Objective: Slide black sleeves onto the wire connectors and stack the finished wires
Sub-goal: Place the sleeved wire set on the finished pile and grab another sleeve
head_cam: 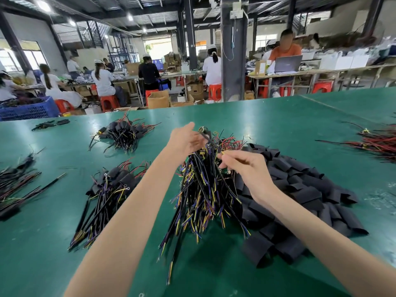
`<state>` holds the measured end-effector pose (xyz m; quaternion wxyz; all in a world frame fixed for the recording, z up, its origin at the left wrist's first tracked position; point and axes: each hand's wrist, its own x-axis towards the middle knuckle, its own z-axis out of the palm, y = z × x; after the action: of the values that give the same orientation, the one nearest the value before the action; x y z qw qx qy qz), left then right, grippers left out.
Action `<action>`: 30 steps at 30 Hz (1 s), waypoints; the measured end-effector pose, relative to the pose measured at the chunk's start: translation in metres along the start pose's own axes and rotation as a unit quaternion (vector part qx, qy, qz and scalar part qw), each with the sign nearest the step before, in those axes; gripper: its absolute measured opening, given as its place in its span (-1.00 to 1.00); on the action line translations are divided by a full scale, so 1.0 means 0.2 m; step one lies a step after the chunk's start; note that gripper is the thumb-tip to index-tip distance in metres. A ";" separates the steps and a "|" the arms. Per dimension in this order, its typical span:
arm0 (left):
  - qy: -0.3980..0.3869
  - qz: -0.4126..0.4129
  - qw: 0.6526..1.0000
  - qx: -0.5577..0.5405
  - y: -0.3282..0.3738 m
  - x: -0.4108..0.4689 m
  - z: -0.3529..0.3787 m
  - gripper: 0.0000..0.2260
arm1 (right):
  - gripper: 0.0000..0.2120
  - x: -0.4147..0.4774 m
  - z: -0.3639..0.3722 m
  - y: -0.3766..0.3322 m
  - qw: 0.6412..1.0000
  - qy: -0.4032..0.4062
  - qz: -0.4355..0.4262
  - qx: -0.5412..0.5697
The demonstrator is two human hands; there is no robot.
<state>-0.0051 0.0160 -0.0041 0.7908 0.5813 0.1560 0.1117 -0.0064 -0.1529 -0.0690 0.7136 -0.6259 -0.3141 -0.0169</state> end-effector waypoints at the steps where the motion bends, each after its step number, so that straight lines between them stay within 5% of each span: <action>1: -0.011 -0.030 0.999 -0.024 0.02 0.03 0.01 -0.74 | -0.79 -0.02 0.00 0.01 1.000 -0.020 -0.005 0.000; 5: -0.035 -0.116 0.992 -0.045 0.07 0.11 0.01 -0.84 | -0.83 -0.06 0.01 0.07 0.998 -0.068 0.008 -0.015; 9: -0.017 -0.106 0.993 0.052 0.10 0.13 0.03 -0.75 | -0.88 -0.07 -0.01 0.10 0.989 -0.107 0.028 -0.094; 14: 0.013 -0.021 0.996 0.084 0.18 0.09 0.03 -0.80 | -0.84 -0.03 -0.13 0.10 0.982 -0.008 0.004 -0.188; 17: 0.063 0.120 0.977 0.163 0.23 0.03 0.01 -0.86 | -0.83 0.02 -0.25 0.13 0.958 0.088 -0.004 -0.273; 19: 0.115 0.256 0.914 0.292 0.25 -0.03 -0.03 -0.86 | -0.85 0.05 -0.33 0.15 0.928 0.097 0.005 -0.359; 21: 0.162 0.371 0.803 0.438 0.25 -0.10 -0.09 -0.81 | -0.84 0.07 -0.40 0.18 0.896 0.070 0.047 -0.436; 25: 0.191 0.411 0.650 0.611 0.18 -0.22 -0.23 -0.74 | -0.68 0.07 -0.48 0.23 0.852 -0.047 0.112 -0.510; 27: 0.185 0.381 0.618 0.662 0.07 -0.26 -0.29 -0.73 | -0.64 0.06 -0.48 0.24 0.835 -0.079 0.118 -0.532; 30: 0.143 0.348 0.649 0.661 -0.14 -0.30 -0.37 -0.73 | -0.59 0.06 -0.46 0.24 0.801 -0.097 0.105 -0.581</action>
<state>-0.0895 0.0521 -0.0442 0.0682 0.9386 0.0859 0.3271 0.0625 -0.2218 -0.1082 0.1792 -0.9506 -0.2460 -0.0604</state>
